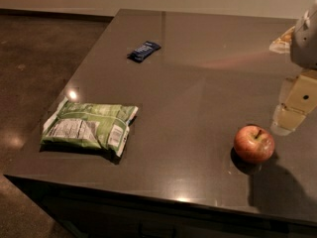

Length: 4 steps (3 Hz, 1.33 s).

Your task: Move apple near green jalapeno chip bag

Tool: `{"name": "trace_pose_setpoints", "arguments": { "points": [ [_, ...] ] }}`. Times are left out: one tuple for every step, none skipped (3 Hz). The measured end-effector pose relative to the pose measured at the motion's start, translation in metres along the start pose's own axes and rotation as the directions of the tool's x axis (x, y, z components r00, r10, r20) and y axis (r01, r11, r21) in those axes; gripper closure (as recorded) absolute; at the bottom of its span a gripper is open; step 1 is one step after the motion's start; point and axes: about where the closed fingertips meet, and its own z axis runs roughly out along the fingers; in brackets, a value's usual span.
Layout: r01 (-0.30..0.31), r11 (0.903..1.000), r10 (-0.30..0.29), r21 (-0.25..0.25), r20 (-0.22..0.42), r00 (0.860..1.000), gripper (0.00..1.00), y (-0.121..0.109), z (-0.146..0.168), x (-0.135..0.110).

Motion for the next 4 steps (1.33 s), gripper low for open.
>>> {"name": "trace_pose_setpoints", "arguments": {
  "points": [
    [0.0,1.0,0.0,0.001,0.001,1.0,0.0,0.0,0.0,0.0],
    [-0.003,1.0,0.003,0.0,0.016,1.0,0.0,0.002,0.003,0.001],
    [-0.003,0.9996,0.004,-0.029,0.025,1.0,0.0,0.006,0.02,0.005],
    [0.001,0.9974,0.002,-0.072,0.05,0.999,0.0,0.012,0.044,0.009]
  ]
}}
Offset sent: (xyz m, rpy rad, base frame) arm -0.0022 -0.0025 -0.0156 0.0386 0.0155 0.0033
